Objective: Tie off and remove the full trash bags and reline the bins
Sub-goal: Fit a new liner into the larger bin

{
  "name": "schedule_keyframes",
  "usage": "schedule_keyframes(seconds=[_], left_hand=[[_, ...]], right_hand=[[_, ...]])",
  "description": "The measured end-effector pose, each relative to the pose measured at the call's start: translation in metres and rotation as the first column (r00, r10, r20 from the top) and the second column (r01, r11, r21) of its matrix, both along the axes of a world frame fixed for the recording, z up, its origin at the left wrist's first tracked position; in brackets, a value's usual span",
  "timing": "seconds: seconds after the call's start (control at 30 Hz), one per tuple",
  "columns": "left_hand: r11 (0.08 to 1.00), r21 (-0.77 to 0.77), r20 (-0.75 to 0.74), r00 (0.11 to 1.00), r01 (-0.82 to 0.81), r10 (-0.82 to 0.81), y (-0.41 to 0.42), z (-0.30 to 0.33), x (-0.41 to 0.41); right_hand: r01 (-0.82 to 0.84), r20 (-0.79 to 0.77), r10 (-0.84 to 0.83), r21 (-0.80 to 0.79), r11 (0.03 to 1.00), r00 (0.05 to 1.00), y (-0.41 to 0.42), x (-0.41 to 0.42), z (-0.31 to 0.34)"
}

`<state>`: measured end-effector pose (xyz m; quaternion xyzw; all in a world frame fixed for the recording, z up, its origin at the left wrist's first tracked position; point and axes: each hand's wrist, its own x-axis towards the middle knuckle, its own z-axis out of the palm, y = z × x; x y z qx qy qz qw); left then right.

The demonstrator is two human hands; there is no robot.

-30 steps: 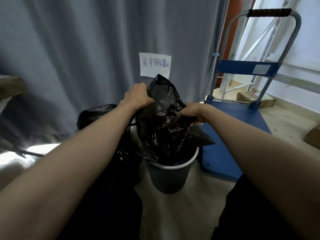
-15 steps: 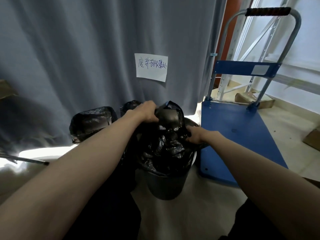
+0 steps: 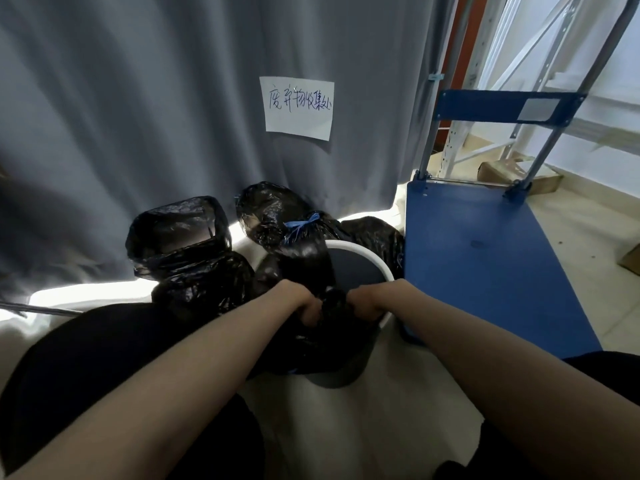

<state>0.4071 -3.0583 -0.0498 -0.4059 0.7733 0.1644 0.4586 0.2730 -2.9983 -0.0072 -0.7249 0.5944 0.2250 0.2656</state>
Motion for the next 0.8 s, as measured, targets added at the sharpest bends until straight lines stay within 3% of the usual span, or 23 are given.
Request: schedule_keyframes(seconds=[0.07,0.17,0.23,0.3,0.4,0.5,0.57,0.6,0.7,0.8], left_hand=[[0.999,0.027,0.025,0.999,-0.043,0.042,0.005,0.001,-0.002],[0.967,-0.22,-0.301,0.952,-0.13,0.059,-0.002,0.035,-0.007],[0.858,-0.435,-0.53,0.848,-0.273,0.001,-0.013,0.065,-0.007],[0.705,-0.581,-0.635,0.769,-0.407,-0.078,-0.018,0.086,-0.004],[0.513,-0.736,-0.595,0.784,-0.442,-0.178,-0.015,0.091,0.006],[0.406,-0.891,-0.386,0.809,-0.203,-0.443,-0.004,0.08,0.004],[0.413,-0.911,-0.279,0.747,-0.007,-0.604,0.005,0.069,-0.004],[0.462,-0.886,-0.278,0.739,0.05,-0.614,0.008,0.063,-0.006],[0.666,-0.746,-0.353,0.839,0.015,-0.414,0.007,0.048,-0.001],[0.702,-0.712,-0.297,0.918,-0.029,-0.263,-0.001,0.043,0.013]], right_hand=[[-0.001,0.015,0.002,-0.101,0.995,1.0,-0.003,-0.004,0.008],[0.221,0.147,-0.182,-0.326,0.919,0.972,-0.013,-0.018,0.02],[0.386,0.248,-0.299,-0.494,0.779,0.921,-0.015,-0.03,0.027],[0.454,0.306,-0.336,-0.635,0.625,0.891,-0.013,-0.04,0.029],[0.375,0.206,-0.358,-0.778,0.505,0.911,-0.009,-0.046,0.029],[0.181,0.005,-0.336,-0.851,0.493,0.942,-0.006,-0.046,0.027],[0.065,-0.072,-0.25,-0.864,0.5,0.966,-0.004,-0.044,0.027],[0.006,-0.102,-0.178,-0.853,0.521,0.979,-0.004,-0.042,0.027],[-0.075,-0.053,0.052,-0.749,0.659,0.997,-0.005,-0.035,0.023],[-0.023,0.027,0.046,-0.557,0.83,0.999,-0.003,-0.031,0.014]])
